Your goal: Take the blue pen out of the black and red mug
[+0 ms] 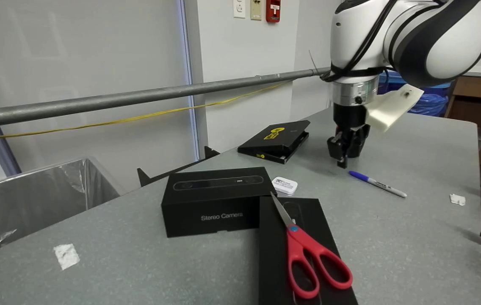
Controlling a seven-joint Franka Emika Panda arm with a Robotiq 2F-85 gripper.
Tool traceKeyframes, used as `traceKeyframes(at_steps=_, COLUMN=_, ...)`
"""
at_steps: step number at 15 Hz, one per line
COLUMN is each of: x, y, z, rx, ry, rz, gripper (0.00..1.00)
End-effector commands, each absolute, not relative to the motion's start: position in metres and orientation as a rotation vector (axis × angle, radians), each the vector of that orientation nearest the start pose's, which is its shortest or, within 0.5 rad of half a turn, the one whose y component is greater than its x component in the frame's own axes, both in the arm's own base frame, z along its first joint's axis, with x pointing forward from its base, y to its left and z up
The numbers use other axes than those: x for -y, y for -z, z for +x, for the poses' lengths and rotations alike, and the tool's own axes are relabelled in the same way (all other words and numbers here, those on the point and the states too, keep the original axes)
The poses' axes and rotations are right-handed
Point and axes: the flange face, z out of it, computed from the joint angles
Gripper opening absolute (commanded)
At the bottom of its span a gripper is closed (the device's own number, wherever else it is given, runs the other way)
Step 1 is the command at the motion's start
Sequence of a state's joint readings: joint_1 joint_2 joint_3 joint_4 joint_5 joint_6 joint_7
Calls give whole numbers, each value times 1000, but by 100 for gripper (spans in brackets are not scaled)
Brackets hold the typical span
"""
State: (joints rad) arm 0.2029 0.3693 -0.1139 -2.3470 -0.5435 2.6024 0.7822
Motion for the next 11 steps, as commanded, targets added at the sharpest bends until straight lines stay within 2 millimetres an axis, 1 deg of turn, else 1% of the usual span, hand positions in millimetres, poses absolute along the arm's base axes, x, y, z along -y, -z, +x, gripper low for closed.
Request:
traceKeyframes(at_steps=1, x=-54, y=-175, z=502, rx=-301, ry=52, rz=-3447, gripper=89)
traceKeyframes(at_steps=2, x=-55, y=-176, z=503, rx=-300, ry=56, rz=-3446, gripper=96)
traceKeyframes(at_steps=3, x=-54, y=-177, z=504, rx=-297, ry=60, rz=-3444, gripper=100)
traceKeyframes(at_steps=5, x=-55, y=-179, z=506, rx=-298, ry=65, rz=-3439, gripper=100)
traceKeyframes(at_steps=7, x=-53, y=-183, z=509, rx=-339, ry=65, rz=-3445, gripper=100)
traceKeyframes(at_steps=8, x=-54, y=-174, z=504, rx=-326, ry=66, rz=-3433, gripper=100)
traceKeyframes(at_steps=11, x=-53, y=-176, z=506, rx=-331, ry=72, rz=-3434, gripper=100)
